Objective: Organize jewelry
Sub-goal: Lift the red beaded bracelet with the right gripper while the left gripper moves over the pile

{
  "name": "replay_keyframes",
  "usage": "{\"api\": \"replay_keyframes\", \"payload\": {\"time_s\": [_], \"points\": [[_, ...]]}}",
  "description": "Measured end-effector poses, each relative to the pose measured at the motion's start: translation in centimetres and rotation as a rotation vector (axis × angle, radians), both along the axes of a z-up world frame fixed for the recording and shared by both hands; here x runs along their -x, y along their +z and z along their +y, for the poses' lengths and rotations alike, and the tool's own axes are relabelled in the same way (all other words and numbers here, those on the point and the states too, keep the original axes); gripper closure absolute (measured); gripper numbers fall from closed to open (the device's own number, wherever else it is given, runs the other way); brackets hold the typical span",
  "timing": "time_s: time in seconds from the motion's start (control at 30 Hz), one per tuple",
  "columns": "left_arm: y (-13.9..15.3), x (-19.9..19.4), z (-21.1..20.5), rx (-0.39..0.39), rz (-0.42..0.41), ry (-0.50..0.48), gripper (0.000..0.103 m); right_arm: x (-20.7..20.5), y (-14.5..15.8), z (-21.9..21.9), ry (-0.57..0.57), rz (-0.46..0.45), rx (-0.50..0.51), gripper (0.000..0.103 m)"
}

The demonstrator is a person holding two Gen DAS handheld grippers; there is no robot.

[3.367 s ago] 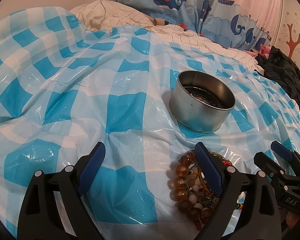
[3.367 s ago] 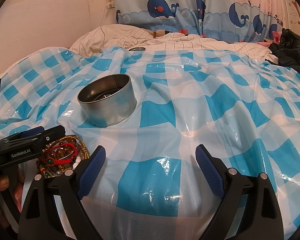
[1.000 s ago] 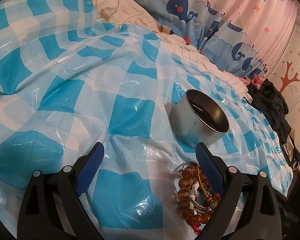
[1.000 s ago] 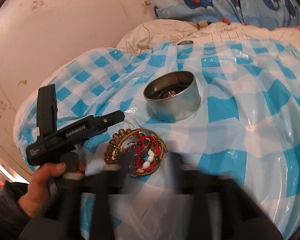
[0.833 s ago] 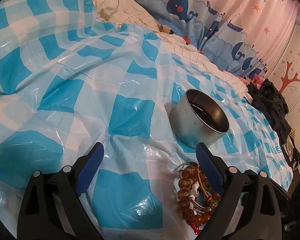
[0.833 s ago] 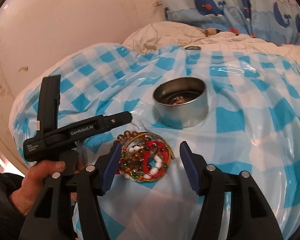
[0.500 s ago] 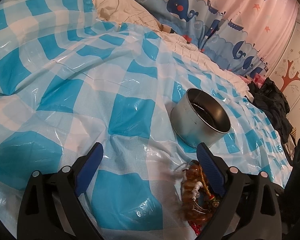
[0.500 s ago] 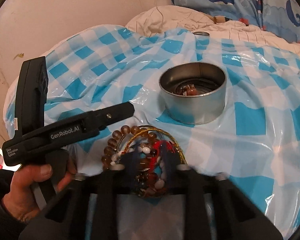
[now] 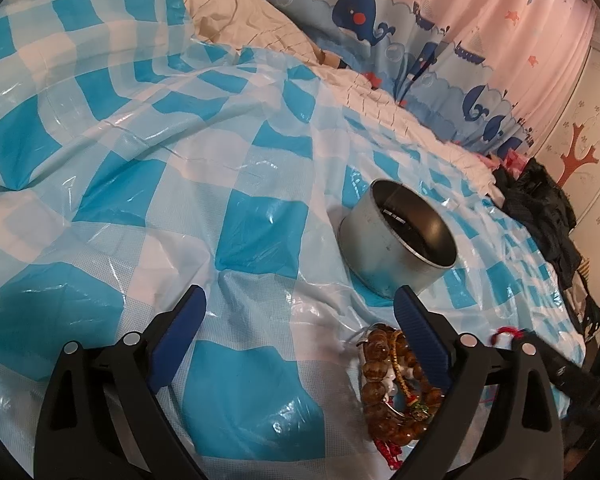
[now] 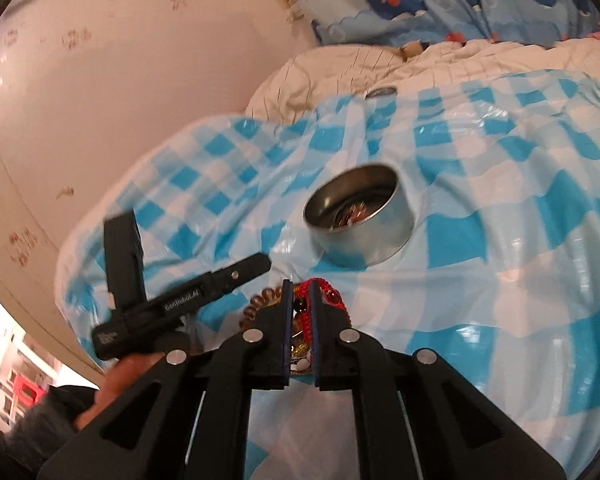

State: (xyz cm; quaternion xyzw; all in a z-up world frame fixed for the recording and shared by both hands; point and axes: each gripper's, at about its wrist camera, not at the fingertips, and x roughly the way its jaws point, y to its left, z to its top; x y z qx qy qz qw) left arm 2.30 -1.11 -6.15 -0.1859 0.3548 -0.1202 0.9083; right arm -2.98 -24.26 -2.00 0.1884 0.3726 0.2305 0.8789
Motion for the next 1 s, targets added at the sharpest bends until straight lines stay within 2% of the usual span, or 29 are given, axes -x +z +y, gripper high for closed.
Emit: {"api": "replay_keyframes", "payload": {"time_s": [0.1,0.17,0.27,0.37,0.43,0.53,0.63,0.67,0.87,1.0], "points": [[1.2,1.5,0.3,-0.008,-0.073,0.029,0.012,0.7,0.5,-1.5,-0.031,-0.008,-0.017,0.095],[2.4,2.4,-0.3,-0.058,-0.119,0.001,0.012,0.9,0.3,-2.6,-0.053,-0.001,-0.029,0.095],[3.7,4.5,-3.1,-0.205,-0.209,-0.12,0.012,0.5,-0.4,-3.5,-0.087,0.026,-0.061,0.095],[3.7,6.1,-6.2,-0.297,-0.243,-0.27,0.012,0.4,-0.9,-3.9,-0.094,0.041,-0.076,0.095],[3.5,6.6,-7.7,-0.332,-0.242,-0.327,0.012,0.4,-1.0,-4.0,-0.097,0.046,-0.083,0.095],[3.2,6.4,-8.4,-0.303,-0.225,-0.353,0.012,0.4,-1.2,-4.2,-0.101,0.054,-0.093,0.095],[2.8,5.6,-8.0,-0.207,-0.188,-0.37,0.012,0.2,-1.7,-4.2,-0.104,0.07,-0.098,0.095],[2.6,5.1,-7.7,-0.174,-0.166,-0.366,0.012,0.2,-1.8,-4.1,-0.105,0.076,-0.099,0.095],[1.4,3.5,-6.6,-0.097,-0.09,-0.317,0.012,0.0,-2.5,-3.7,-0.099,0.094,-0.097,0.095],[2.0,3.8,-6.5,-0.086,-0.143,-0.306,0.012,0.0,-2.7,-3.7,-0.099,0.101,-0.1,0.095]]}}
